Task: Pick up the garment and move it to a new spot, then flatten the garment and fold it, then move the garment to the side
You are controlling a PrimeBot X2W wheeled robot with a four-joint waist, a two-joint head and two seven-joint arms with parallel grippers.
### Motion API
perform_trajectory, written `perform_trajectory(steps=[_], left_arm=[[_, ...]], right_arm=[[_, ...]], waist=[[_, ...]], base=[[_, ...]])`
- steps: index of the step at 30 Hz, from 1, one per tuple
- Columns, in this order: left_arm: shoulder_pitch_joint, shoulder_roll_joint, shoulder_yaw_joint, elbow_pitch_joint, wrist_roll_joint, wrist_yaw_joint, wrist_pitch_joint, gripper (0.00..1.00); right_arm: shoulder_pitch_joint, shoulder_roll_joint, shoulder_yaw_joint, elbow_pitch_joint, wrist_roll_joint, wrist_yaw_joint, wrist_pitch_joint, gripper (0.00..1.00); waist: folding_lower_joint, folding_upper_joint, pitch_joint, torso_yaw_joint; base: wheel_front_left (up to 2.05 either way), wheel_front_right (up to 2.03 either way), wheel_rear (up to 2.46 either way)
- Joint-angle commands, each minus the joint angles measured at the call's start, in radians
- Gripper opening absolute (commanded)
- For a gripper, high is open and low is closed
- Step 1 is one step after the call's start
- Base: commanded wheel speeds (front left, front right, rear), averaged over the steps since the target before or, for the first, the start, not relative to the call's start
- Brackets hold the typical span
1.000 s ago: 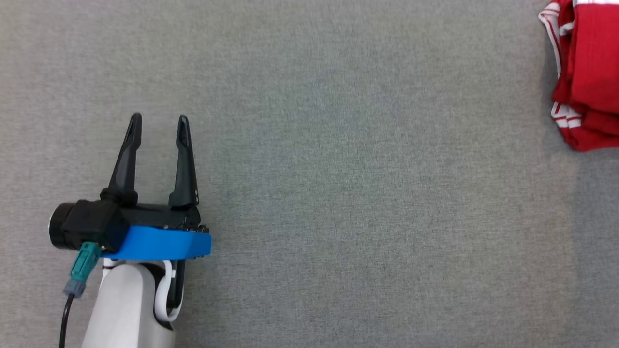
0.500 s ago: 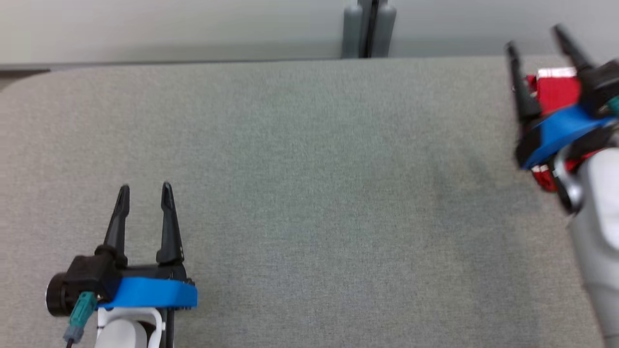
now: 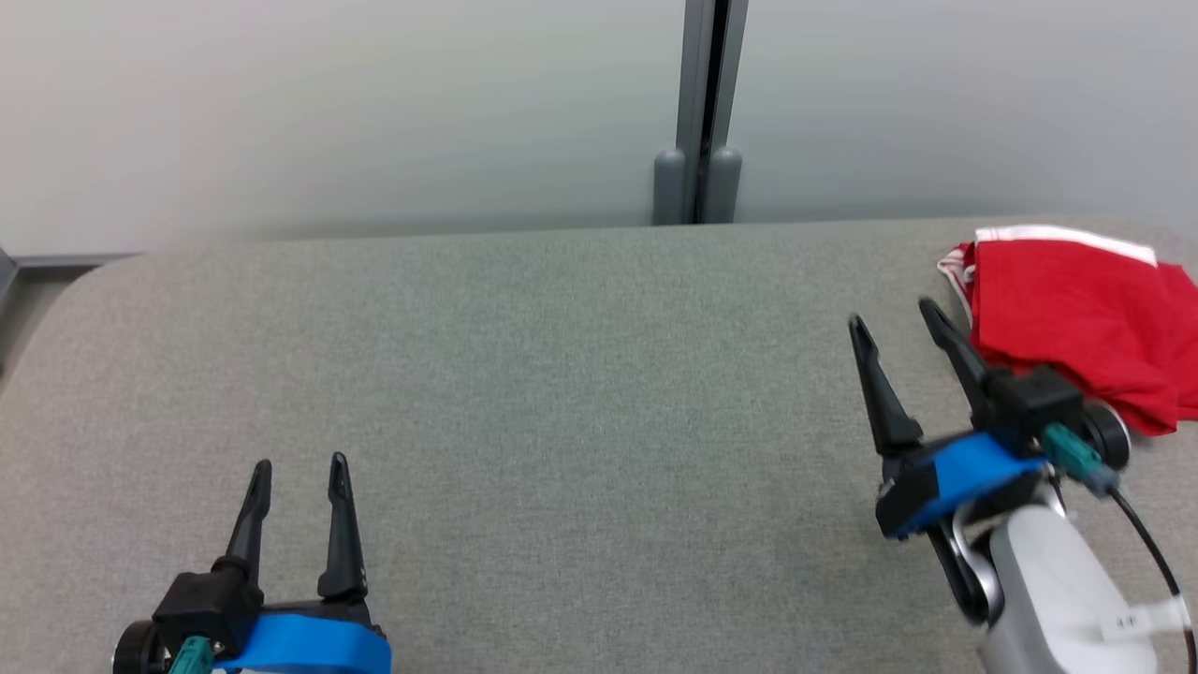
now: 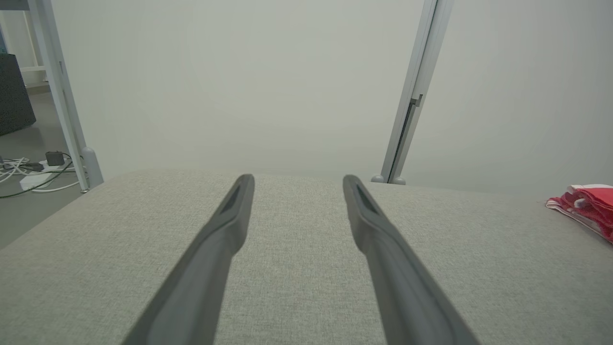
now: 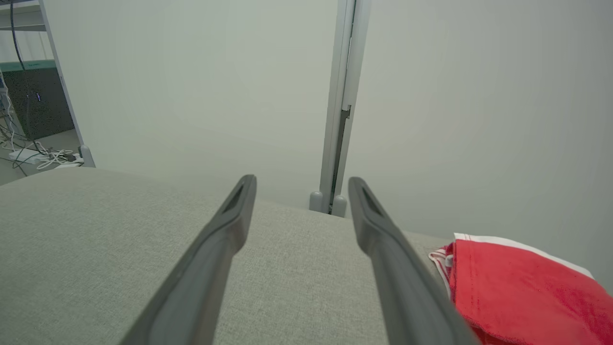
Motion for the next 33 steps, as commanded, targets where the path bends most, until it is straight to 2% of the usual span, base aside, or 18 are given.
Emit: perform_trajectory(steps=[1,10,18,32,33], left_arm=[[0.009,0.000,0.000,0.001,-0.004,0.005,-0.002,1.00],[0.038,0.001,-0.019,0.015,-0.005,0.007,-0.002,1.00],[0.042,0.007,-0.023,0.024,-0.011,0.014,-0.002,1.00],[0.020,0.019,-0.028,0.027,-0.023,0.024,0.001,1.00],[0.033,0.013,-0.030,0.029,-0.020,0.020,0.002,0.00]], right_arm=[[0.024,0.005,-0.008,-0.010,0.004,0.000,-0.004,1.00],[0.251,0.056,-0.109,-0.201,-0.018,0.000,0.049,1.00],[0.371,0.074,-0.151,-0.346,-0.014,0.000,0.102,1.00],[0.398,0.074,-0.162,-0.372,0.024,0.000,0.119,1.00],[0.389,0.072,-0.159,-0.372,0.019,0.000,0.118,0.00]], waist=[[0.0002,0.0000,-0.011,-0.007],[0.0002,0.0000,-0.060,-0.005],[0.0002,0.0000,-0.070,0.002],[0.0002,0.0000,-0.070,0.010],[0.0002,0.0000,-0.070,0.011]], base=[[0.00,0.00,0.00],[0.00,0.00,0.00],[0.00,0.00,0.00],[0.00,0.00,0.00],[0.00,0.00,0.00]])
